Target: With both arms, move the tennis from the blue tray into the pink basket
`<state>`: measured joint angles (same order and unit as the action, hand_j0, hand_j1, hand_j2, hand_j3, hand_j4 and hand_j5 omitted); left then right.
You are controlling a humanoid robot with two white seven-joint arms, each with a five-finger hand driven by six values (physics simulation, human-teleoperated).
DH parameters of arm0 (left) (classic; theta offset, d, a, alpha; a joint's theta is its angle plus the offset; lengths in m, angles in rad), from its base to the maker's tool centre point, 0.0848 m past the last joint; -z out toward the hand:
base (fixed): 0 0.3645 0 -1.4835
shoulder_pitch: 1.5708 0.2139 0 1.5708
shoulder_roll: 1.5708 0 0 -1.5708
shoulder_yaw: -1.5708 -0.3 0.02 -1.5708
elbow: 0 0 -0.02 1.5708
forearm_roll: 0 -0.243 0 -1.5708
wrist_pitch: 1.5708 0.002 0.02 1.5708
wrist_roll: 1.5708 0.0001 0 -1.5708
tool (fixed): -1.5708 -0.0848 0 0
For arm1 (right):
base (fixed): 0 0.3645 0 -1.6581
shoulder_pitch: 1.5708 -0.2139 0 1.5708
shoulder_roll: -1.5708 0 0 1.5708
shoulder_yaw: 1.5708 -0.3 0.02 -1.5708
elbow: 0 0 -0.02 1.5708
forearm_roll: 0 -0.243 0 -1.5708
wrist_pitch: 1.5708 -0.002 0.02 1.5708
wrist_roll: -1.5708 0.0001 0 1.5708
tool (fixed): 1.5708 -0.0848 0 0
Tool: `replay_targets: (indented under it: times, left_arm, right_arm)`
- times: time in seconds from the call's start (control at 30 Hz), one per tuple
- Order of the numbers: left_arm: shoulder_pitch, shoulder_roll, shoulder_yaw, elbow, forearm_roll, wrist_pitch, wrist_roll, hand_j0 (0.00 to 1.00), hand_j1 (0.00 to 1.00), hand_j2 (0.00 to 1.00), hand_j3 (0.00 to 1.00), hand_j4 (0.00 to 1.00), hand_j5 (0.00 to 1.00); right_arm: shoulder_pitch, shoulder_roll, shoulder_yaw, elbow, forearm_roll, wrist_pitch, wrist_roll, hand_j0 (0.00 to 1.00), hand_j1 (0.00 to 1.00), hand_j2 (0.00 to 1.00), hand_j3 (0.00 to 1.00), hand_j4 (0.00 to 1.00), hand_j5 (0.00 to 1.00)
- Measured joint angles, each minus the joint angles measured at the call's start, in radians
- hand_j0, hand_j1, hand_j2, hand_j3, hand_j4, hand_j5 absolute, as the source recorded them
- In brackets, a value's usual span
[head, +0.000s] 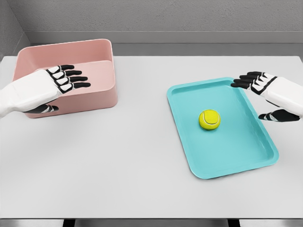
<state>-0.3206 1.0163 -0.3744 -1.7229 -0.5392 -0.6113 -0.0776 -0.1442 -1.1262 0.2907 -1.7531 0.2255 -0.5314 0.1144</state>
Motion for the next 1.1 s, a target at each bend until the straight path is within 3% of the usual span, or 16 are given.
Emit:
replay_targets:
  times: [0.2, 0.27, 0.37, 0.47, 0.53, 0.73, 0.87, 1.1]
  left_arm:
    - [0.0, 0.0, 0.002, -0.003, -0.001, 0.0, -0.001, 1.0, 1.0, 1.0, 1.0, 1.0, 1.0]
    - [0.0, 0.0, 0.002, -0.003, -0.001, 0.0, -0.001, 1.0, 1.0, 1.0, 1.0, 1.0, 1.0]
    - [0.0, 0.0, 0.004, -0.003, -0.001, 0.0, -0.001, 1.0, 1.0, 1.0, 1.0, 1.0, 1.0]
    - [0.002, 0.0, 0.005, -0.003, -0.001, 0.0, -0.001, 1.0, 1.0, 1.0, 1.0, 1.0, 1.0]
    - [0.002, 0.0, 0.005, -0.003, -0.001, 0.0, -0.001, 1.0, 1.0, 1.0, 1.0, 1.0, 1.0]
    - [0.002, 0.0, 0.004, -0.003, -0.004, 0.0, -0.002, 1.0, 1.0, 1.0, 1.0, 1.0, 1.0]
    - [0.002, -0.004, 0.006, -0.004, -0.004, 0.0, -0.021, 1.0, 1.0, 1.0, 1.0, 1.0, 1.0]
    - [0.002, -0.004, 0.015, -0.006, -0.003, 0.0, -0.028, 1.0, 1.0, 1.0, 1.0, 1.0, 1.0]
  right_arm:
    - [-0.035, 0.0, 0.023, 0.0, -0.005, 0.017, -0.003, 1.0, 1.0, 1.0, 1.0, 1.0, 1.0]
    - [-0.118, 0.005, 0.07, 0.0, -0.006, 0.086, 0.015, 1.0, 1.0, 1.0, 1.0, 1.0, 1.0]
    - [-0.236, 0.034, 0.145, 0.0, -0.006, 0.174, 0.118, 1.0, 1.0, 1.0, 1.0, 1.0, 1.0]
    - [-0.282, 0.061, 0.196, 0.0, -0.006, 0.241, 0.211, 1.0, 1.0, 1.0, 1.0, 1.0, 1.0]
    - [-0.386, 0.086, 0.266, 0.0, -0.007, 0.295, 0.268, 1.0, 1.0, 1.0, 1.0, 1.0, 1.0]
    - [-0.428, 0.114, 0.383, 0.0, -0.008, 0.37, 0.364, 1.0, 1.0, 1.0, 1.0, 1.0, 1.0]
    - [-0.495, 0.117, 0.442, 0.0, -0.008, 0.379, 0.395, 1.0, 1.0, 1.0, 1.0, 1.0, 1.0]
    - [-0.534, 0.135, 0.552, 0.0, -0.008, 0.351, 0.405, 1.0, 1.0, 1.0, 1.0, 1.0, 1.0]
